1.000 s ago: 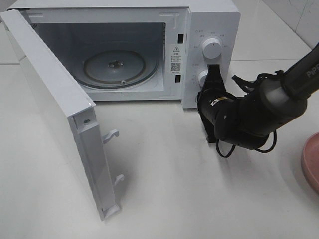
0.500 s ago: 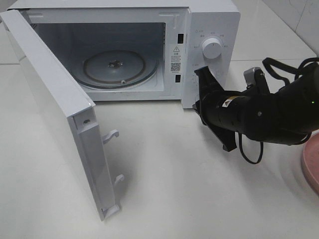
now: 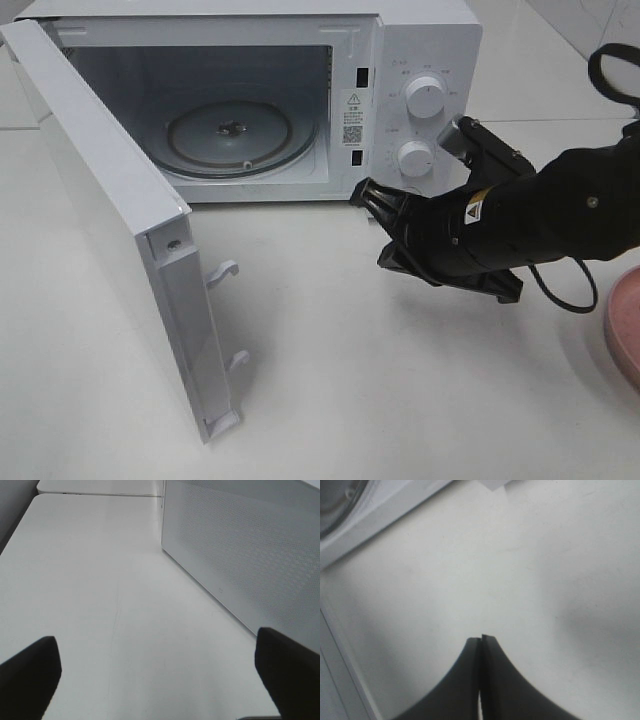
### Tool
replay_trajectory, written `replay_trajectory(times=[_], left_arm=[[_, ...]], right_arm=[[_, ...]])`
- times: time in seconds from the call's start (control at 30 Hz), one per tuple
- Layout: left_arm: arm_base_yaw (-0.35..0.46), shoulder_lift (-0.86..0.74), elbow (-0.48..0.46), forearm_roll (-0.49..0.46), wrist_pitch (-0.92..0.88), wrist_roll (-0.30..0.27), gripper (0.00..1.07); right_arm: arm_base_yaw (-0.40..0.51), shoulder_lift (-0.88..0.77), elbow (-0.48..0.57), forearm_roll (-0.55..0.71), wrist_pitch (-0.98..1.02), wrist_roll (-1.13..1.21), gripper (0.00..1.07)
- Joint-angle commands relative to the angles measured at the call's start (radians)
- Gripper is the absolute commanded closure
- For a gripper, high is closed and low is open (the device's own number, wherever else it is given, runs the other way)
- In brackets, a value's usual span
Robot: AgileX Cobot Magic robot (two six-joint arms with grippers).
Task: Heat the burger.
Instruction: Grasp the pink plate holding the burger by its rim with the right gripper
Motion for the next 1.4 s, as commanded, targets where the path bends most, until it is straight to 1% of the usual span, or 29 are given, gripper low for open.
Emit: replay_trajectory(times=[0.03, 0.07, 0.1, 0.17, 0.2, 0.23, 0.3, 0.33, 0.37, 0.43, 0.47, 0.5, 0.7, 0.77, 0.87, 0.93, 0.97, 1.0, 1.03, 1.07, 1.1, 1.13, 1.17, 1.2, 1.23, 1.3, 1.33, 1.37, 1.4], left_arm=[[0.002, -0.018, 0.002, -0.005, -0.013, 0.0, 0.09], [0.002, -0.018, 0.002, -0.005, -0.013, 0.0, 0.09], [0.002, -0.018, 0.002, -0.005, -0.013, 0.0, 0.09], [0.002, -0.018, 0.002, -0.005, -0.013, 0.0, 0.09], [0.002, -0.018, 0.002, -0.005, -0.013, 0.0, 0.09], [0.002, -0.018, 0.002, -0.005, -0.013, 0.0, 0.09], [0.002, -0.018, 0.002, -0.005, -0.013, 0.0, 0.09], [0.002, -0.018, 0.002, -0.005, -0.013, 0.0, 0.09], [0.002, -0.018, 0.002, -0.005, -0.013, 0.0, 0.09], [0.002, -0.018, 0.002, -0.005, -0.013, 0.0, 0.09], [0.002, -0.018, 0.002, -0.005, -0.013, 0.0, 0.09], [0.002, -0.018, 0.002, -0.005, -0.013, 0.0, 0.09], [0.002, -0.018, 0.002, -0.005, -0.013, 0.0, 0.09], [0.002, -0.018, 0.002, -0.005, -0.013, 0.0, 0.09], [0.002, -0.018, 0.002, -0.005, -0.013, 0.0, 0.09], [0.002, -0.018, 0.002, -0.005, -0.013, 0.0, 0.09], [0.002, -0.018, 0.002, -0.005, -0.013, 0.0, 0.09], [0.002, -0.018, 0.002, -0.005, -0.013, 0.0, 0.09], [0.002, -0.018, 0.002, -0.005, -0.013, 0.0, 0.09], [0.002, -0.018, 0.002, -0.005, -0.013, 0.0, 0.09], [0.002, -0.018, 0.002, -0.005, -0.013, 0.0, 0.09], [0.002, -0.018, 0.002, -0.005, -0.013, 0.0, 0.09], [0.002, -0.018, 0.002, -0.005, -0.013, 0.0, 0.09], [0.002, -0.018, 0.002, -0.005, -0.013, 0.0, 0.09], [0.002, -0.018, 0.002, -0.005, -0.013, 0.0, 0.09], [0.002, -0.018, 0.002, -0.005, -0.013, 0.0, 0.09], [0.002, -0.018, 0.002, -0.005, -0.013, 0.0, 0.09], [0.002, -0.018, 0.002, -0.005, -0.013, 0.0, 0.09], [0.002, -0.018, 0.002, -0.005, -0.013, 0.0, 0.09]], right_arm=[[-0.005, -0.043, 0.0, -0.031, 0.133, -0.145, 1.07], [-0.005, -0.043, 0.0, -0.031, 0.133, -0.145, 1.07], [-0.005, -0.061, 0.0, -0.031, 0.195, -0.229, 1.06], [-0.005, -0.069, 0.0, -0.031, 0.222, -0.263, 1.06], [-0.005, -0.086, 0.0, -0.031, 0.29, -0.349, 1.05], [-0.005, -0.086, 0.0, -0.031, 0.29, -0.349, 1.05], [-0.005, -0.112, 0.0, -0.031, 0.397, -0.472, 1.04], [-0.005, -0.112, 0.0, -0.031, 0.397, -0.472, 1.04], [-0.005, -0.131, 0.0, -0.031, 0.455, -0.574, 1.03], [-0.005, -0.142, 0.0, -0.031, 0.486, -0.631, 1.02], [-0.005, -0.16, 0.0, -0.031, 0.537, -0.729, 1.01], [-0.005, -0.168, 0.0, -0.031, 0.558, -0.765, 1.0], [-0.006, -0.212, 0.0, -0.039, 0.66, -0.852, 0.94], [-0.006, -0.248, 0.0, -0.089, 0.712, -0.852, 0.84], [-0.006, -0.257, 0.0, -0.103, 0.724, -0.852, 0.8], [-0.006, -0.302, 0.0, -0.157, 0.77, -0.852, 0.57], [-0.006, -0.302, 0.0, -0.157, 0.77, -0.852, 0.57], [-0.006, -0.311, 0.0, -0.168, 0.773, -0.852, 0.51], [-0.006, -0.311, 0.0, -0.168, 0.773, -0.852, 0.51], [-0.006, -0.33, 0.0, -0.184, 0.785, -0.853, 0.35], [-0.013, -0.337, 0.0, -0.195, 0.79, -0.854, 0.29], [-0.013, -0.337, 0.0, -0.195, 0.79, -0.854, 0.29], [-0.035, -0.35, 0.0, -0.2, 0.805, -0.86, 0.17], [-0.066, -0.35, 0.0, -0.216, 0.832, -0.859, 0.12], [-0.066, -0.35, 0.0, -0.216, 0.832, -0.859, 0.12], [-0.122, -0.35, 0.0, -0.265, 0.873, -0.85, 0.12], [-0.122, -0.35, 0.0, -0.265, 0.873, -0.85, 0.12], [-0.161, -0.35, 0.0, -0.297, 0.891, -0.828, 0.12], [-0.161, -0.35, 0.0, -0.297, 0.891, -0.828, 0.12]])
